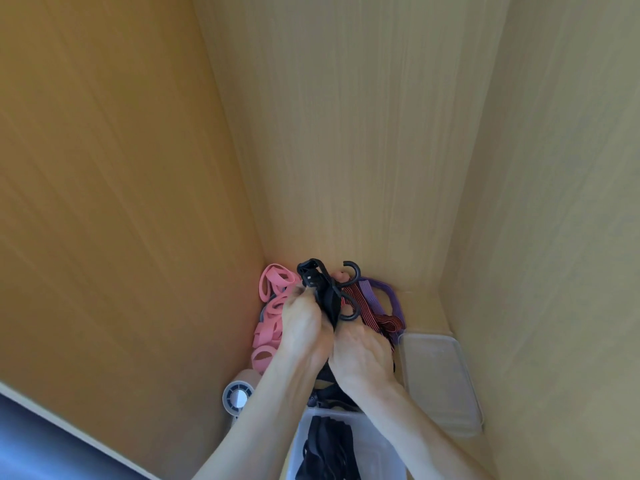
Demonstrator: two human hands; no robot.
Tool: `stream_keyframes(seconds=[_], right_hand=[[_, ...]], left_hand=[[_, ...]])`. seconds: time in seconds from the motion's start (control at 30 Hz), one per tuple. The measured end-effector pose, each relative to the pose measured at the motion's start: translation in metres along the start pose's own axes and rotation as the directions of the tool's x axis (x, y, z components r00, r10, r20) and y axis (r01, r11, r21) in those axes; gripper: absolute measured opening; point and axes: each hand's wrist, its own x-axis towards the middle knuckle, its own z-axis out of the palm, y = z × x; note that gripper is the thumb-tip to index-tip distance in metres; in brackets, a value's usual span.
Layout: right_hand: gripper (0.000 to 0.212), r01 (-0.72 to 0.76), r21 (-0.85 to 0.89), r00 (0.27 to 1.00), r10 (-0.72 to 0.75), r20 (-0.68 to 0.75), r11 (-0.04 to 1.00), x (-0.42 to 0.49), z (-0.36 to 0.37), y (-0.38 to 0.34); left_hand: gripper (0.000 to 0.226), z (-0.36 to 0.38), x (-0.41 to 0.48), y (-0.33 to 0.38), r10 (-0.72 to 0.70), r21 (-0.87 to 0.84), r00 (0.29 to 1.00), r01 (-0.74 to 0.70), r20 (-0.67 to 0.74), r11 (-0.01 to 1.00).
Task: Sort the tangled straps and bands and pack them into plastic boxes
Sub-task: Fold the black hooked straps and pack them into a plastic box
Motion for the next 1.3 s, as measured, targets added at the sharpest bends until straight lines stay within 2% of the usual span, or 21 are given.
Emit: stream_keyframes(seconds=[0.1,0.13,0.2,0.27,0.37,0.5,0.63,0.7,0.77,0.83,0.9,1.0,1.1,1.3], right_hand=[[0.025,0.02,0.034,0.998,-0.018,-0.062,0.999,0.009,-0.003,0.012],[0.027,0.056,0.069,0.996,-0.051,-0.079,0.996,0.011,-0.004,0.017],[0.031,0.148,0.213,0.988,-0.137,-0.066,0.966,0.014,-0.009,0.027],[0.028,0.208,0.338,0.975,-0.223,0.005,0.918,0.019,-0.015,0.038],[0.035,0.203,0.439,0.939,-0.301,0.167,0.875,0.028,-0.025,0.052],[0.025,0.107,0.625,0.877,-0.37,0.306,0.773,0.033,-0.03,0.056],[0.013,-0.006,0.673,0.838,-0.363,0.407,0.74,0.037,-0.032,0.057],[0.014,-0.066,0.7,0.833,-0.347,0.431,0.711,0.036,-0.032,0.06],[0.016,-0.167,0.755,0.808,-0.35,0.473,0.634,0.032,-0.035,0.059],[0.026,-0.322,0.791,0.767,-0.346,0.54,0.52,0.028,-0.037,0.061],[0.028,-0.399,0.788,0.75,-0.329,0.575,0.468,0.026,-0.038,0.062],[0.03,-0.412,0.763,0.779,-0.243,0.579,0.497,0.025,-0.036,0.058],[0.033,-0.305,0.724,0.831,-0.198,0.519,0.619,0.026,-0.036,0.057],[0.017,-0.119,0.609,0.939,-0.11,0.326,0.784,0.031,-0.028,0.056]], left_hand=[[0.05,0.001,0.006,-0.006,-0.082,-0.061,0.996,0.084,0.026,0.995],[0.052,-0.001,0.009,-0.006,-0.089,-0.049,0.996,0.09,0.023,0.995],[0.039,-0.012,0.009,0.0,-0.098,0.033,0.995,0.097,0.029,0.995],[0.031,-0.026,0.002,0.01,-0.112,0.153,0.987,0.094,0.116,0.984],[0.026,-0.043,-0.008,0.023,-0.175,0.379,0.954,0.072,0.244,0.923],[0.021,-0.046,-0.014,0.039,-0.243,0.518,0.92,0.052,0.309,0.854],[0.022,-0.052,-0.016,0.046,-0.293,0.691,0.878,-0.058,0.379,0.721],[0.021,-0.055,-0.016,0.045,-0.306,0.734,0.872,-0.085,0.383,0.674],[0.018,-0.058,-0.016,0.043,-0.3,0.771,0.885,-0.095,0.355,0.63],[0.015,-0.06,-0.017,0.04,-0.282,0.797,0.903,-0.1,0.324,0.596],[0.015,-0.062,-0.02,0.035,-0.256,0.803,0.915,-0.111,0.313,0.585],[0.021,-0.062,-0.022,0.029,-0.193,0.803,0.931,-0.146,0.309,0.577],[0.022,-0.061,-0.023,0.024,-0.128,0.798,0.937,-0.199,0.324,0.568],[0.016,-0.061,-0.02,0.016,-0.051,0.824,0.944,-0.257,0.325,0.505]])
